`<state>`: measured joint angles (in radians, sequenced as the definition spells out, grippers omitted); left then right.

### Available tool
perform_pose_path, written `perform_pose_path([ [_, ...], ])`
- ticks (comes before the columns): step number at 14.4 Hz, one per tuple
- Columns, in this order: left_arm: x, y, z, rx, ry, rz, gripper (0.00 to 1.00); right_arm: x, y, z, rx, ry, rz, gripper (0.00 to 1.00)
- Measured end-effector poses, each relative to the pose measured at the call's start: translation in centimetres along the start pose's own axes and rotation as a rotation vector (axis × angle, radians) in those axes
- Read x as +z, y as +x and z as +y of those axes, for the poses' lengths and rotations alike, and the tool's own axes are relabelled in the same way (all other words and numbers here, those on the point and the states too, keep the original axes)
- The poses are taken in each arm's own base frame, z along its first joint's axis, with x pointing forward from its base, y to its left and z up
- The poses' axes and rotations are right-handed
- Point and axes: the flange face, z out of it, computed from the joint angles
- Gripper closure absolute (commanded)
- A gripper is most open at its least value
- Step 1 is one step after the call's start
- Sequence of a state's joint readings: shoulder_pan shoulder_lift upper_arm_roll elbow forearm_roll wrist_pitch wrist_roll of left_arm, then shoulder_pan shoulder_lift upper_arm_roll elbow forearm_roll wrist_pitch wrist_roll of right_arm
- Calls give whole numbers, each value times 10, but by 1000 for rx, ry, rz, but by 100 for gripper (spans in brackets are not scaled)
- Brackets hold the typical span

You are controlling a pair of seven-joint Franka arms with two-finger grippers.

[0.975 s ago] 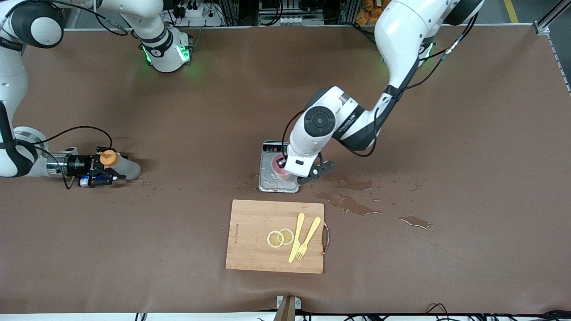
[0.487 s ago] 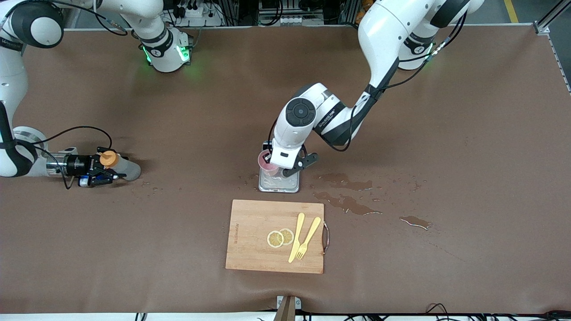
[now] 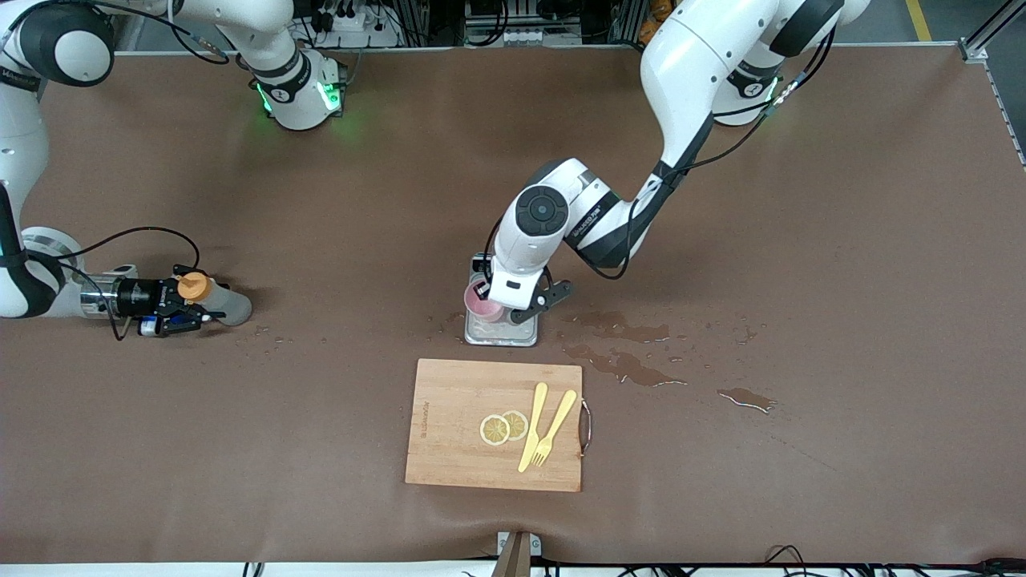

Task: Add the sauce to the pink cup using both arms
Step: 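Release the cup on the scale and raise the left gripper away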

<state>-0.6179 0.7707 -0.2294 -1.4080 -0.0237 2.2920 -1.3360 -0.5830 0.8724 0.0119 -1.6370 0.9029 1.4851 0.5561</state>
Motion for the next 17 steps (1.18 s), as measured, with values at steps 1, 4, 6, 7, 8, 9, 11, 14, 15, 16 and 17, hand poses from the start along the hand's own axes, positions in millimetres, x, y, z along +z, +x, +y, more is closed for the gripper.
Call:
perform_pose_path([
  [1,0,-1,0,5,1,5,0,-1,-1,-1,9,2,5,41],
  [4,-3,-3,3,30,-3,30,0,-5,-6,-6,36,6,14,42],
  [6,-13,1,7,29,-19,39,0,-7,-10,-9,51,8,20,42],
  [7,-19,3,8,26,-24,42,0,-7,-13,-11,56,8,23,43],
  [8,-26,5,8,24,-20,44,0,-8,-17,-12,63,8,26,43],
  [9,-35,6,7,22,-7,45,0,-10,-22,-14,69,9,30,43],
  [11,-57,7,4,24,23,46,0,-11,-36,-20,80,7,41,43],
  [14,-105,24,-7,64,69,53,0,-6,-70,-34,86,-8,71,45],
  [15,-123,35,-12,85,81,55,0,-4,-82,-39,90,-14,81,46],
  [16,-141,49,-20,110,97,55,0,0,-96,-44,95,-21,92,45],
  [17,-158,63,-29,135,113,54,0,3,-108,-49,97,-26,103,45],
])
